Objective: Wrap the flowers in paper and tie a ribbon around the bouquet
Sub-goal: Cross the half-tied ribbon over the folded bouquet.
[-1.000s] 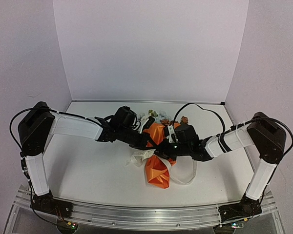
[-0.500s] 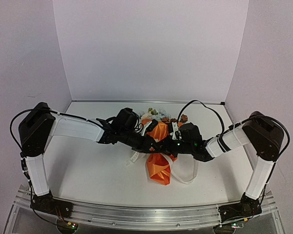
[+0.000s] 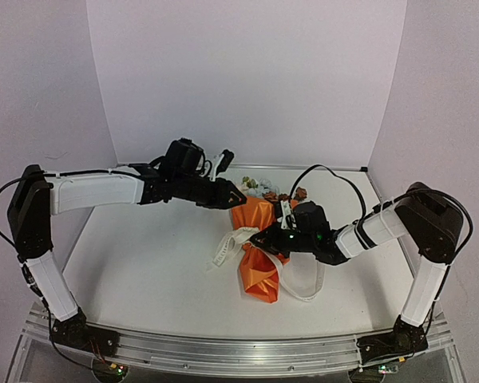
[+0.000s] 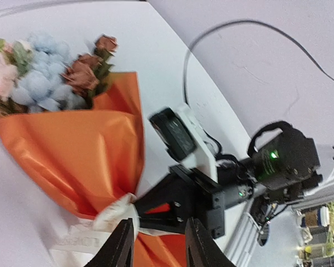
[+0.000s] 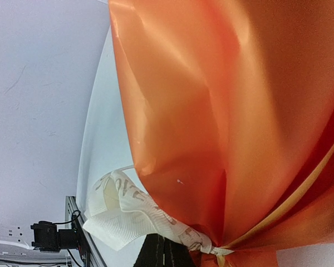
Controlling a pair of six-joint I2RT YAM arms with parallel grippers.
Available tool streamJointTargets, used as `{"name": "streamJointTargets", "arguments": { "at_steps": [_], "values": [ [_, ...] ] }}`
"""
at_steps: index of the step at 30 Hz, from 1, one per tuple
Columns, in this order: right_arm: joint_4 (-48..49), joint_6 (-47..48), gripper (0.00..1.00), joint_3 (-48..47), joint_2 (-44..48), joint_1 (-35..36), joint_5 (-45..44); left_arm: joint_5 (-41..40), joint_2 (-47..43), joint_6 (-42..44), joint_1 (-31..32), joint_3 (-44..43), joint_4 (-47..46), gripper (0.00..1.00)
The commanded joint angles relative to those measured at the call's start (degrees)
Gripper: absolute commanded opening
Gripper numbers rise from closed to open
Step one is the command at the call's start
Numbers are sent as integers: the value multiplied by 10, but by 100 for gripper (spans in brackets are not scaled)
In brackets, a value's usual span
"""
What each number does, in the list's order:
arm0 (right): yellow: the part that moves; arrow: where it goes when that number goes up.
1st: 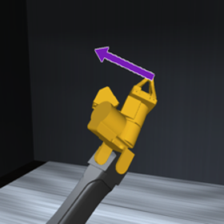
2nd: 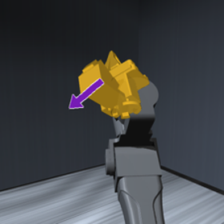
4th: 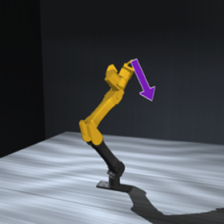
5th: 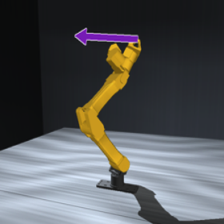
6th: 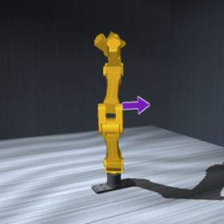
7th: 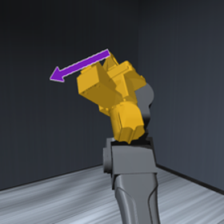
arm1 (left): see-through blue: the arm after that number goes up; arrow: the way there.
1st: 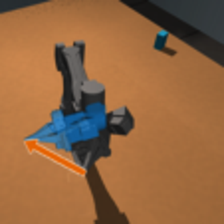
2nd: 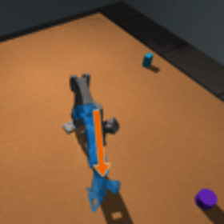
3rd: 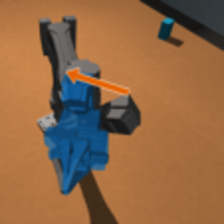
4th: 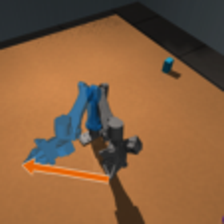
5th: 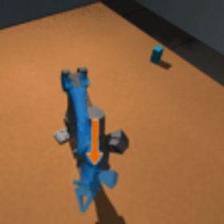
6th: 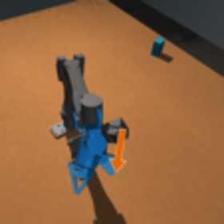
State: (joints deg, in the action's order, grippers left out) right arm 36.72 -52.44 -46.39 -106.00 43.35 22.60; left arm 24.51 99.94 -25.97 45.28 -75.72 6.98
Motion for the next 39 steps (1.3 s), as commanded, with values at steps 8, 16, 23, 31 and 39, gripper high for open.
{"name": "streamJointTargets", "arguments": {
  "at_steps": [8, 16, 23, 31, 39],
  "values": [
    [-16, 13, 0, -26, -4, -3, 11, -13, 135, 123, -28, -131, 167, 18],
    [-53, 27, 0, -45, -1, -3, 33, 55, 168, 135, -28, -148, 181, 12],
    [-70, 27, 0, -61, -8, -3, 40, 110, 178, 136, -27, -145, 172, 10],
    [-85, 28, 0, -72, -18, -3, 39, 162, 157, 112, -27, -102, 122, 8],
    [-84, 30, 0, -78, -25, -3, 37, 167, 155, 79, -28, -64, 73, 8]
  ]
}}
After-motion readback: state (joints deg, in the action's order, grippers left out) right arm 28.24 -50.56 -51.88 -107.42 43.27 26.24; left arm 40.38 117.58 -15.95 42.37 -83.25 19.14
